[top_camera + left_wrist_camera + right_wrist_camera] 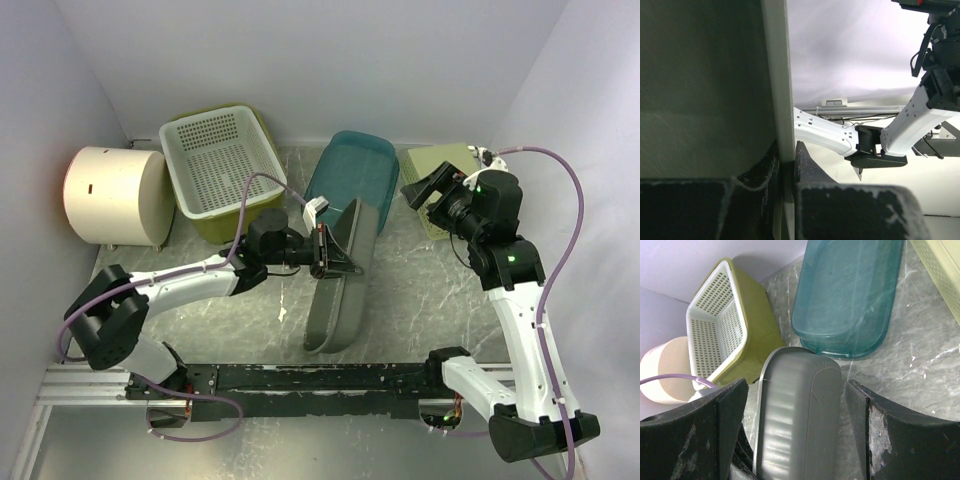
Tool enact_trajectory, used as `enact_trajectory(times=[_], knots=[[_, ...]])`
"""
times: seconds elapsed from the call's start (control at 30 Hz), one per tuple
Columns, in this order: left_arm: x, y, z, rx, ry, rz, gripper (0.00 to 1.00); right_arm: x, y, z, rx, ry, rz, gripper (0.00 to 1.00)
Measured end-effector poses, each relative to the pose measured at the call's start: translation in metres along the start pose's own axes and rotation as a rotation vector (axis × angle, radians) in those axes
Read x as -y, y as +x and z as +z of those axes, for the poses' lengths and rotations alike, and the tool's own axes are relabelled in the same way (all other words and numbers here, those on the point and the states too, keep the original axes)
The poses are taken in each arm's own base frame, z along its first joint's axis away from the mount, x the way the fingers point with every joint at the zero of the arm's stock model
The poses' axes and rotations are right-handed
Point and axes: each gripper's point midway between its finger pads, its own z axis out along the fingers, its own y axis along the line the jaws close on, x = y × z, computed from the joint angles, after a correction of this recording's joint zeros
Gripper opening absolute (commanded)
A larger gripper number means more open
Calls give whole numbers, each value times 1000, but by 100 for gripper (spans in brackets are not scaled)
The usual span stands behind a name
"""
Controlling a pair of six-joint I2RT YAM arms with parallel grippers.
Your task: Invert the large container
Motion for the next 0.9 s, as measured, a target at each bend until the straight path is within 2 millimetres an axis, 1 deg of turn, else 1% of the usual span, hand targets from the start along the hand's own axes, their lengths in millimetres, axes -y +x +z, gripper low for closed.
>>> enact_trajectory(times=[0.1,0.2,0.3,0.4,0.5,0.6,0.67,0.7,0.77,0.8,0.83,0.9], knots=[[3,0,3,-1,22,-3,7,0,0,-2,4,1,-1,79],[13,-3,5,11,106,-23,7,0,0,-2,4,1,0,79],[19,-4,6,18,187,-56,7,0,0,-2,4,0,0,79],[17,-3,6,18,227,-84,7,0,0,-2,3,0,0,79],[16,-1,1,23,259,-95,7,0,0,-2,2,2,0,79],[12,1,-8,37,284,-116,7,0,0,-2,1,3,-1,79],[4,-4,-19,70,293,-144,8,1,0,-2,0,4,-1,79],[0,-7,-24,85,290,-159,12,1,0,-2,1,4,-1,79],[-10,-12,-38,118,275,-184,28,1,0,-2,0,4,-1,79],[-14,-14,-46,135,265,-185,39,1,0,-2,1,3,-1,79],[-17,-16,-52,151,255,-171,47,1,0,-2,1,3,-1,79],[-27,-18,-58,163,200,-154,59,1,0,-2,0,4,-1,79]])
